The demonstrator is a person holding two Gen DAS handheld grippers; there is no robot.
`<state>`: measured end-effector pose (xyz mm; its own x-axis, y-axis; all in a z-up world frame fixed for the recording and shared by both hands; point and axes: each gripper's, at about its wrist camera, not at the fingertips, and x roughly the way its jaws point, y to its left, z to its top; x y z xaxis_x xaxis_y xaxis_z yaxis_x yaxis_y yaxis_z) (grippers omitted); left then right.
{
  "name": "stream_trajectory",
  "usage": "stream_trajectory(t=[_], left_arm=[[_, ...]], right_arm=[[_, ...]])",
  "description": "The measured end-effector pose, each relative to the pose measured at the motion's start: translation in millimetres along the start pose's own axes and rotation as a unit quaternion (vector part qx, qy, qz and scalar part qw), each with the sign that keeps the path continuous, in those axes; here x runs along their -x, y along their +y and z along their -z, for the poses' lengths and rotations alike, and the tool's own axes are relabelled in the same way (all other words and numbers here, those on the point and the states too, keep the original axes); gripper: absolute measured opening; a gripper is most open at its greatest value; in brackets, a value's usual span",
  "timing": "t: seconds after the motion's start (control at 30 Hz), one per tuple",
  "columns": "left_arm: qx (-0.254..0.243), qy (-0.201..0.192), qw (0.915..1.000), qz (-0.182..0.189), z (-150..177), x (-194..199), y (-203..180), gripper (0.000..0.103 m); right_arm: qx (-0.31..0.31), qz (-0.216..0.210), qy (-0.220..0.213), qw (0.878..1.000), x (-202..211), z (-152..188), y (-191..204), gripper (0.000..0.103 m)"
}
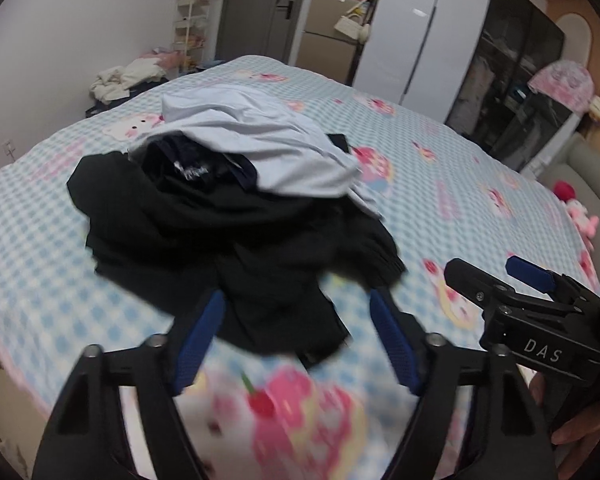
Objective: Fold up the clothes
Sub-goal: 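Move both grippers toward the white shirt on the black clothes pile, then grasp the white shirt's navy-trimmed hem with both grippers and lift it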
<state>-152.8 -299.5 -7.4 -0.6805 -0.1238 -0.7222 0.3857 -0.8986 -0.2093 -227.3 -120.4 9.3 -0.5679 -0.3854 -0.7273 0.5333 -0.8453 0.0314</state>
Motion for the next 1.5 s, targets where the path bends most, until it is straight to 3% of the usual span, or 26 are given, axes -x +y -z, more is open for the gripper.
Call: stream_trajectory(t=[0.07, 0.1, 0.17, 0.23, 0.37, 0.47, 0.53, 0.6, 0.63, 0.67, 0.73, 0.77, 0.8, 0.83, 0.93, 1.1, 1.27, 1.43, 1.5], left_arm=[[0.011, 0.007, 0.9999, -0.006, -16, -21, 12, 0.046], [0.017, 0.009, 0.9997, -0.011, -25, -34, 20, 0.045], [0.032, 0.015, 0.9992, -0.017, -39, -57, 35, 0.044], [0.058, 0.021, 0.9981, 0.002, -53, -80, 49, 0.044], [0.087, 0.034, 0.9954, 0.018, -76, -120, 66, 0.050], [0.092, 0.042, 0.9941, 0.041, -85, -142, 65, 0.069], [0.094, 0.047, 0.9929, 0.056, -91, -156, 64, 0.070], [0.097, 0.052, 0.9914, 0.072, -97, -171, 63, 0.069], [0.098, 0.054, 0.9905, 0.079, -100, -178, 62, 0.063], [0.100, 0.057, 0.9896, 0.087, -103, -185, 62, 0.044], [0.098, 0.066, 0.9880, 0.099, -100, -188, 55, 0.018], [0.094, 0.067, 0.9879, 0.104, -97, -185, 50, 0.012], [0.090, 0.068, 0.9878, 0.108, -95, -183, 45, 0.010], [0.086, 0.069, 0.9876, 0.112, -92, -180, 40, 0.010], [0.074, 0.072, 0.9868, 0.125, -84, -172, 26, 0.008], [0.055, 0.076, 0.9849, 0.145, -70, -159, 1, 0.008], [0.032, 0.089, 0.9819, 0.164, -51, -145, -25, 0.008], [0.020, 0.108, 0.9753, 0.192, 8, -108, -57, 0.008], [0.019, 0.129, 0.9682, 0.213, 35, -93, -70, 0.008]], right_arm=[[0.007, -0.005, 0.007, 1.000, -24, -17, 7, 0.092], [0.006, -0.014, 0.015, 1.000, -38, -25, 10, 0.081], [0.008, -0.018, 0.032, 0.999, -66, -40, 17, 0.079], [0.022, -0.009, 0.038, 0.999, -91, -51, 27, 0.079], [0.041, 0.012, 0.041, 0.998, -132, -72, 41, 0.080], [0.039, 0.020, 0.046, 0.998, -160, -87, 45, 0.084], [0.035, 0.016, 0.045, 0.998, -176, -94, 44, 0.094], [0.027, 0.016, 0.045, 0.998, -191, -100, 40, 0.096], [0.024, 0.009, 0.049, 0.998, -198, -102, 39, 0.092], [0.019, -0.003, 0.057, 0.998, -205, -103, 36, 0.089], [0.019, -0.028, 0.069, 0.997, -214, -104, 36, 0.065], [0.021, -0.042, 0.075, 0.996, -217, -104, 38, 0.055], [0.028, -0.051, 0.076, 0.995, -218, -104, 41, 0.036], [0.046, -0.047, 0.067, 0.996, -214, -103, 46, 0.020], [0.085, -0.036, 0.034, 0.995, -196, -96, 58, 0.010], [0.125, -0.029, 0.015, 0.992, -161, -71, 50, 0.009], [0.110, -0.031, 0.010, 0.993, -120, -39, 28, 0.009], [0.092, -0.021, 0.013, 0.995, -74, 5, 2, 0.008], [0.075, -0.019, 0.021, 0.997, -49, 35, -11, 0.008]])
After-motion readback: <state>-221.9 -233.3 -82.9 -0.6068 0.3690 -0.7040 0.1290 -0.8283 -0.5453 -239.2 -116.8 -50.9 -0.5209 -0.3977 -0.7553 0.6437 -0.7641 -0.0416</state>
